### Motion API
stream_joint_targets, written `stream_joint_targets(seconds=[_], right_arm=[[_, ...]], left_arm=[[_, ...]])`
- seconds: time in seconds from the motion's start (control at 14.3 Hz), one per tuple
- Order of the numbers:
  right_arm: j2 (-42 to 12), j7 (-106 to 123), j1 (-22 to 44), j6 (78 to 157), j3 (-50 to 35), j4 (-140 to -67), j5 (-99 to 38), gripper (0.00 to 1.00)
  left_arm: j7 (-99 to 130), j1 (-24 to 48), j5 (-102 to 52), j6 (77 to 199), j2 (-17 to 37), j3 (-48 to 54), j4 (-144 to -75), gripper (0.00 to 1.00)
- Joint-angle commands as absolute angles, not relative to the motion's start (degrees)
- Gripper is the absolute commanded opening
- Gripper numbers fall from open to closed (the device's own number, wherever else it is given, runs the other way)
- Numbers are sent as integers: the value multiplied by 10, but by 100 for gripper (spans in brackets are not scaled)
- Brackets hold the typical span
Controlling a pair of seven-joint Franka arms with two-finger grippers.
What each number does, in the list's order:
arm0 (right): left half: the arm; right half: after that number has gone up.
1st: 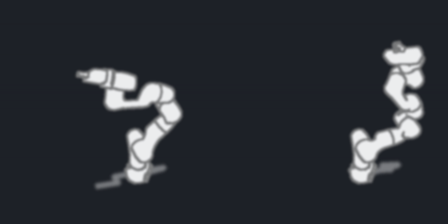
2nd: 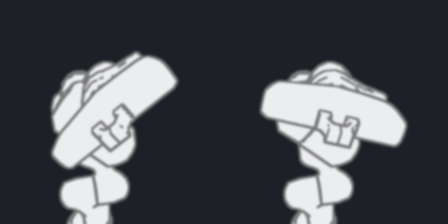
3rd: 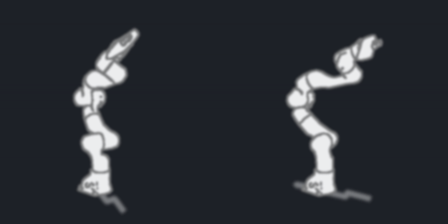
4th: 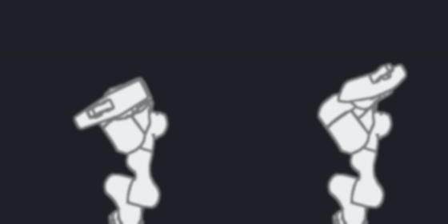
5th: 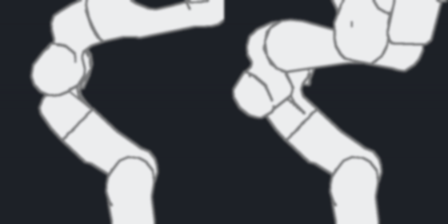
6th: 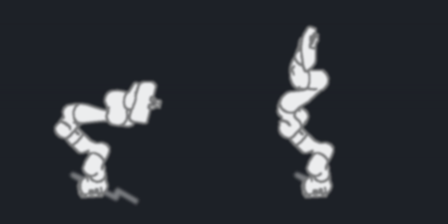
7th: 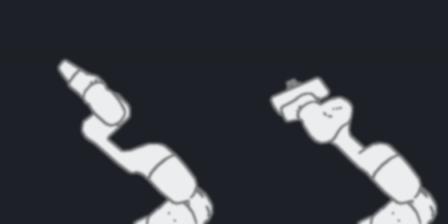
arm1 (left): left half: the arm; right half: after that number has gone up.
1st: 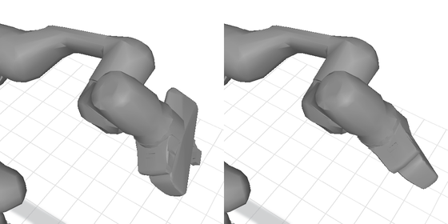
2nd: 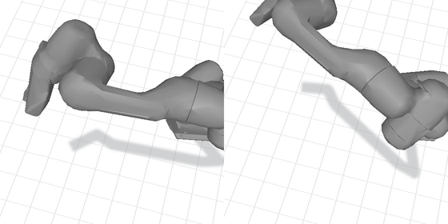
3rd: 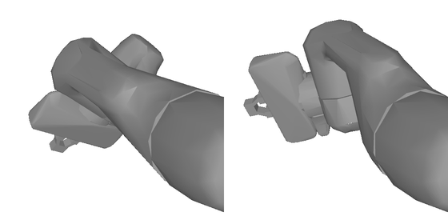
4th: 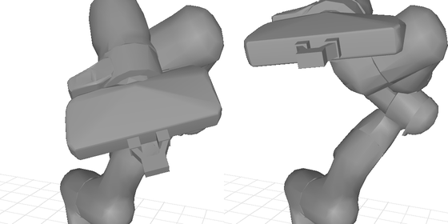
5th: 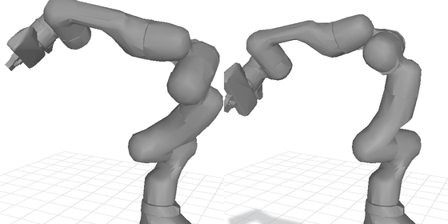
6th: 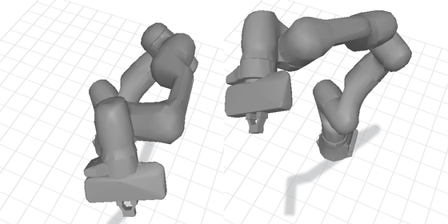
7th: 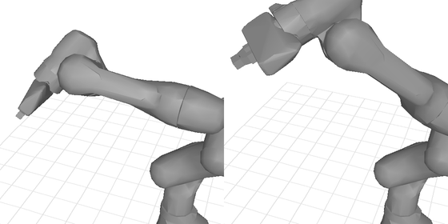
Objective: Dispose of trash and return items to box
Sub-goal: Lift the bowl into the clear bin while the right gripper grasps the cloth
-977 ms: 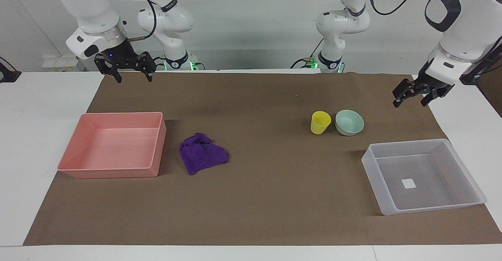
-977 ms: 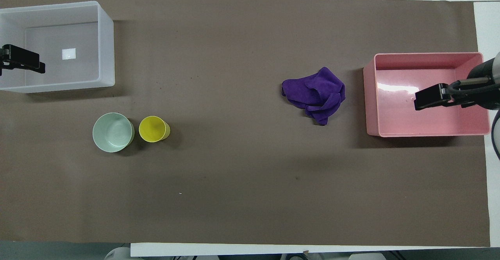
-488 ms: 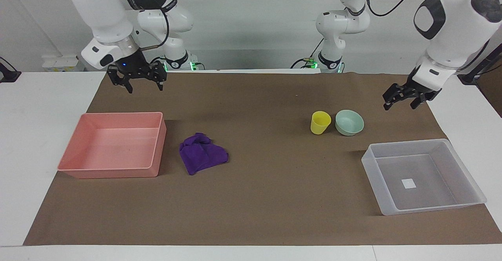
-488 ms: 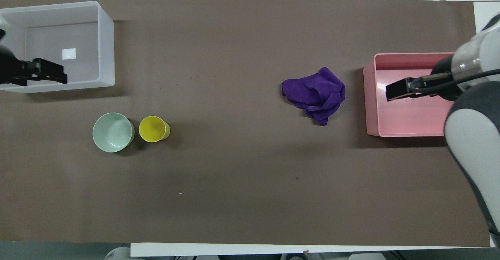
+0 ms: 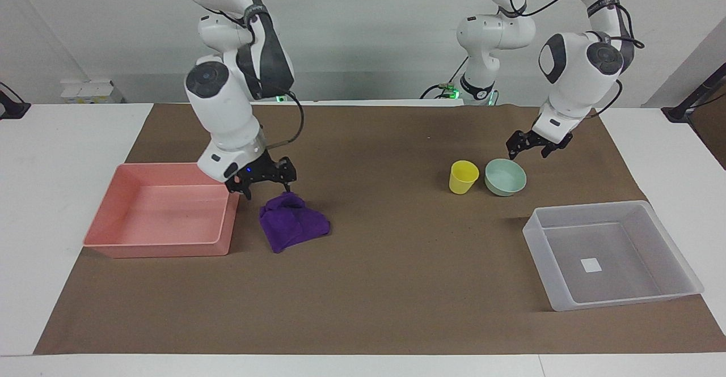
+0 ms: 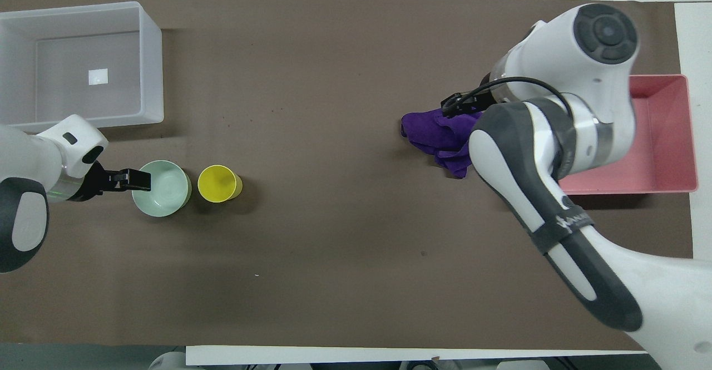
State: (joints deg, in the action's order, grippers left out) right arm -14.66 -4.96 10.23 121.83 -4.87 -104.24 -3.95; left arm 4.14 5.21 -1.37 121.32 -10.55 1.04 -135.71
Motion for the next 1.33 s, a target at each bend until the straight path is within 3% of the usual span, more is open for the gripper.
stream_joint_targets(seconds=[0.0,0.07,0.21,0.49,0.7,0.84,0.98,1.12,1.26], right_arm=[[-173,-62,106,1298,-49,-1084,-40,99],[-180,-62,106,1303,-48,-1089,-38,99],[-180,-63,105,1308,-48,-1102,-38,88],[-185,-65,105,1302,-48,-1119,-38,34],[-182,-76,106,1296,-48,-1130,-38,6],[-182,-76,106,1292,-48,-1127,-38,0],[-184,-76,105,1286,-47,-1113,-38,0],[-182,-76,100,1253,-45,-1087,-35,0],[-171,-76,98,1219,-44,-1065,-20,0]], left_arm=[[48,40,-14,1302,-106,11,-1440,100],[55,39,-14,1314,-95,11,-1447,97],[73,39,-13,1328,-77,11,-1451,0],[73,36,-12,1338,-67,11,-1442,0],[70,36,-12,1275,-66,9,-1391,0],[70,35,-13,1147,-72,6,-1279,0],[69,11,-13,1034,-31,6,-1127,0],[70,-10,-19,1059,33,6,-1039,0],[70,-26,-21,1139,116,5,-993,0]])
